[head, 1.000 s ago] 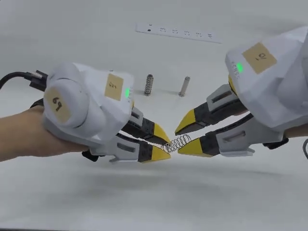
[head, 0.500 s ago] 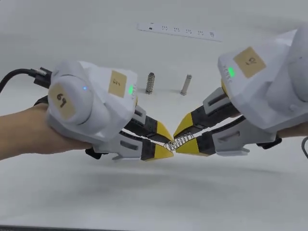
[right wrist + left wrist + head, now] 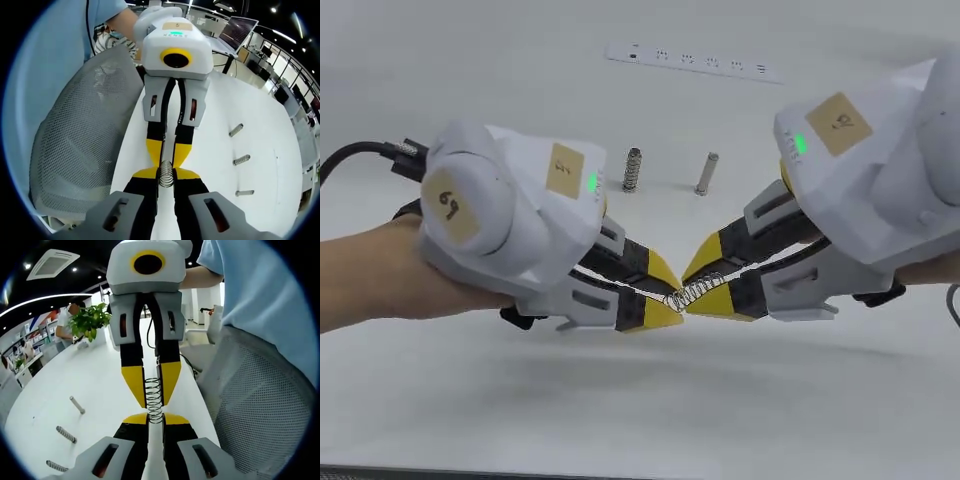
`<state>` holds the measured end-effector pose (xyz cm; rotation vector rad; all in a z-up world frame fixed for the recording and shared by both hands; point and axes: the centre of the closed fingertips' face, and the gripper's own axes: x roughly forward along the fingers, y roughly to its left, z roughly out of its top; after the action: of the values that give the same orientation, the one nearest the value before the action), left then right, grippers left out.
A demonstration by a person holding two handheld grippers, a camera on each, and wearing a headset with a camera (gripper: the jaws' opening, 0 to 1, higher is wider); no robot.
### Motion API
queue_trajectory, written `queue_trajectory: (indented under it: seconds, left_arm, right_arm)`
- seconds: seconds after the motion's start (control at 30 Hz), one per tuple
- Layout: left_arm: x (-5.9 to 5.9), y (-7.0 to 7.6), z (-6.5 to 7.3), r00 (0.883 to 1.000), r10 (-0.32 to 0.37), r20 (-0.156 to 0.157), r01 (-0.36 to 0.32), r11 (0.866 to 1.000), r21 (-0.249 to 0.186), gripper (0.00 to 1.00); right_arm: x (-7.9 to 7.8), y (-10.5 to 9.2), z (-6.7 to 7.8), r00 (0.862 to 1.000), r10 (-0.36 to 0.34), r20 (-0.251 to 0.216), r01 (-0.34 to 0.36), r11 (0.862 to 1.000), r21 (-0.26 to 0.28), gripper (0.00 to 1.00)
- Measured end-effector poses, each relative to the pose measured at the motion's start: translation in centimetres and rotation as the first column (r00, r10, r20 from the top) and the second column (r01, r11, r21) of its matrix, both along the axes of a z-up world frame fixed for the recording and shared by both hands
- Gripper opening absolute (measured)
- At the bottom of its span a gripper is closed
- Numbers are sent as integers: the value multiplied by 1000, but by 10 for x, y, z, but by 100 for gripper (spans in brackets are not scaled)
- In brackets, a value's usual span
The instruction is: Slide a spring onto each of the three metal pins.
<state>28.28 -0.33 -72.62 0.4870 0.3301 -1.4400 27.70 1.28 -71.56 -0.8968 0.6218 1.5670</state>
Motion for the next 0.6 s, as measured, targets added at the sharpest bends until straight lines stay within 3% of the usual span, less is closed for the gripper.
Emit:
queue_trajectory:
  seconds: [0.4,0.6]
  left_arm:
    - [2,-1,2,999,35,-37,-37,998,-42,3]
    - [6,5,2,991,101,-83,-107,992,-72,17]
  right_arm:
    - [1,-2,1,1000,-2,-1,2,1000,-6,8]
    - [2,-4,-1,1000,-10,-3,10,1000,-12,8]
